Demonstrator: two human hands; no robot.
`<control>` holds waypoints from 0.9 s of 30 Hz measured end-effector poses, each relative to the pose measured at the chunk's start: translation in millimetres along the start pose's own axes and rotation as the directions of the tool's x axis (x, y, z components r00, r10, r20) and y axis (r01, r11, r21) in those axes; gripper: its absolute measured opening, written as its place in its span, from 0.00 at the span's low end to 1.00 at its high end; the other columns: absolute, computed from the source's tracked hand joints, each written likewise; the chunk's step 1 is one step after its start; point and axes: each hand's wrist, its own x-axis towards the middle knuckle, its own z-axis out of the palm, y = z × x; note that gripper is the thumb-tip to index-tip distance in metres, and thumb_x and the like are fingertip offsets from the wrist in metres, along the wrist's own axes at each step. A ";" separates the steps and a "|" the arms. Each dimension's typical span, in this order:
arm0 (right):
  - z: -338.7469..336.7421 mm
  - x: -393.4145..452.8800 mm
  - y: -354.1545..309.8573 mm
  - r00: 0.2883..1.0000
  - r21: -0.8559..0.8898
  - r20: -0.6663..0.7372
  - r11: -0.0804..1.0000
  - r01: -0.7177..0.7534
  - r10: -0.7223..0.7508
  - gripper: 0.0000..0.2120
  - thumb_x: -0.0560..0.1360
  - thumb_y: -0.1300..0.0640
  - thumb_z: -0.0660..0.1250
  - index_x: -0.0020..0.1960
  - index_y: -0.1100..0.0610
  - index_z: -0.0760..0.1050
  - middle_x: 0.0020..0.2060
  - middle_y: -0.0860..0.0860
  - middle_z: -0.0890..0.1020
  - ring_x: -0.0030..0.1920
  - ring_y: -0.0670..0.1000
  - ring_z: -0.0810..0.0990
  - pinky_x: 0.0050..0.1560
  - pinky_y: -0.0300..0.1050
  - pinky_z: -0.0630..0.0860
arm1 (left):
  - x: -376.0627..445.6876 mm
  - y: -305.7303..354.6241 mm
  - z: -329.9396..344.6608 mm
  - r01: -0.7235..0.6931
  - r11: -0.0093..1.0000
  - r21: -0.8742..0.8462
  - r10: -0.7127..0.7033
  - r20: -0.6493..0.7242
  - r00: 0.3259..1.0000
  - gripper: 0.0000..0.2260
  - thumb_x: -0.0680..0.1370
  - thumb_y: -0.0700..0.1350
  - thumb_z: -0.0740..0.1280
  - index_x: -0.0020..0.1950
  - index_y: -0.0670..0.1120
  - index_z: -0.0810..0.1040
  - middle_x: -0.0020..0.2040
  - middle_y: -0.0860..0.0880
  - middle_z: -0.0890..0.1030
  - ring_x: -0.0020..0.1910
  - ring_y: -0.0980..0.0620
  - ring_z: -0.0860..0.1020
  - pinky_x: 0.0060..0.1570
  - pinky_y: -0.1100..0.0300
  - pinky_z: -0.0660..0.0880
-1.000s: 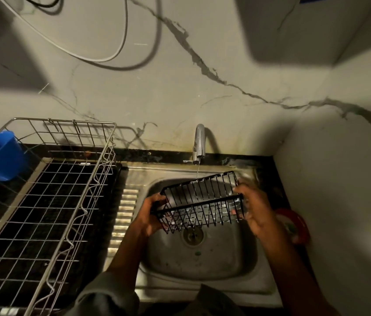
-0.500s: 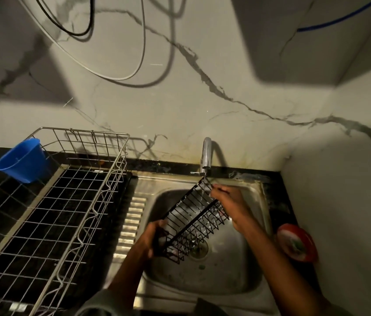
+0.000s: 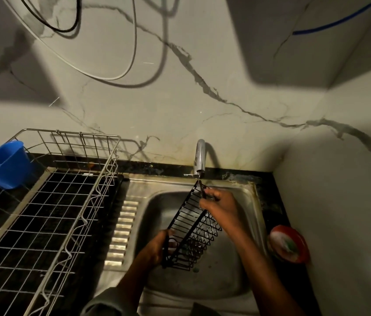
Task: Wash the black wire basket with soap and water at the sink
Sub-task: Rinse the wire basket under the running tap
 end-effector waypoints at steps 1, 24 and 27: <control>-1.4 -1.6 0.2 1.000 -0.005 -0.011 1.000 0.009 -0.009 0.27 0.69 0.53 0.77 0.67 0.50 0.78 0.62 0.45 0.81 0.60 0.46 0.80 0.51 0.35 0.74 | 4.9 -0.7 3.3 -0.009 1.000 0.010 0.009 -0.024 1.000 0.10 0.82 0.49 0.66 0.57 0.45 0.81 0.50 0.40 0.80 0.48 0.40 0.78 0.51 0.47 0.77; -10.7 -19.3 -2.5 0.977 0.039 -0.198 0.995 0.093 -0.084 0.27 0.67 0.60 0.78 0.66 0.51 0.79 0.72 0.51 0.74 0.68 0.48 0.75 0.63 0.50 0.79 | 33.3 19.2 19.9 -0.139 0.983 -0.118 0.137 -0.024 0.990 0.10 0.82 0.46 0.63 0.45 0.44 0.79 0.39 0.45 0.81 0.35 0.49 0.75 0.35 0.59 0.69; -15.4 -21.8 -5.3 0.974 -0.002 -0.198 0.993 0.114 -0.112 0.28 0.69 0.61 0.78 0.68 0.52 0.78 0.73 0.51 0.73 0.69 0.47 0.74 0.61 0.42 0.79 | 34.5 21.4 21.4 -0.140 0.983 -0.117 0.139 -0.014 0.990 0.10 0.83 0.47 0.64 0.49 0.43 0.80 0.44 0.43 0.83 0.39 0.48 0.79 0.38 0.57 0.72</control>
